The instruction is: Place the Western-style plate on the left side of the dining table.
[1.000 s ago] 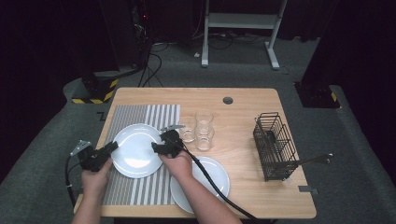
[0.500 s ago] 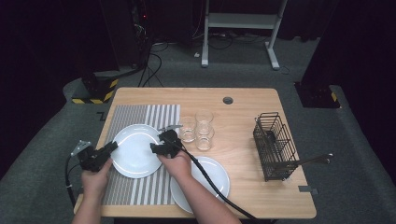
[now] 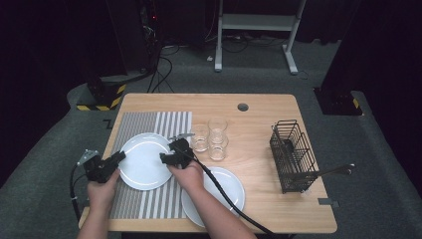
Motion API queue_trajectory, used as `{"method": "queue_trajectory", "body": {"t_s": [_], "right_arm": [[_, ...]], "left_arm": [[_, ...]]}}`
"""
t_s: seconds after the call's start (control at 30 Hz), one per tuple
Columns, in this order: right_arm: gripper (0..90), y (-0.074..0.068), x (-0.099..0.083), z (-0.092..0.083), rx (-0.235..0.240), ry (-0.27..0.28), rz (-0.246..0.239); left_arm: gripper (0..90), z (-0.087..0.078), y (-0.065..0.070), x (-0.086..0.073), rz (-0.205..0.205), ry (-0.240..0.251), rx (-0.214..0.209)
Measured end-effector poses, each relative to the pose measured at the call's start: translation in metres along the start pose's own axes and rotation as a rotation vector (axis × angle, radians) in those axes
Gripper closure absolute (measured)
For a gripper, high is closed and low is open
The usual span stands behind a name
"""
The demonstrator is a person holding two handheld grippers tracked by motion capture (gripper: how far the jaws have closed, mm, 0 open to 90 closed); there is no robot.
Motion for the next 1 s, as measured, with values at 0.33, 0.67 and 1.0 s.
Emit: {"method": "queue_trajectory", "body": {"t_s": [0.33,0.67,1.0], "right_arm": [[40.7,0.0003,0.0005,0.0004,-0.005,-0.004,0.011],[40.7,0.0011,0.0000,0.0006,-0.011,-0.011,0.013],[44.0,-0.0038,0.0072,-0.0052,-0.010,0.002,-0.029]], "left_arm": [[77.0,0.0004,0.0002,0.0000,0.002,-0.004,0.006],[77.1,0.0015,0.0004,-0.0001,0.009,-0.016,0.016],[89.7,0.0014,0.0034,-0.0003,0.036,-0.006,0.070]]}}
Point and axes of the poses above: each handheld gripper's, and its own axes: z roughly forward along the jaws, x roughly out of its top, y roughly to its right, the point moved 2 cm from there along z, roughly forward along the jaws, and after that the axes turned 14 degrees about x, right-handed, at the moved point
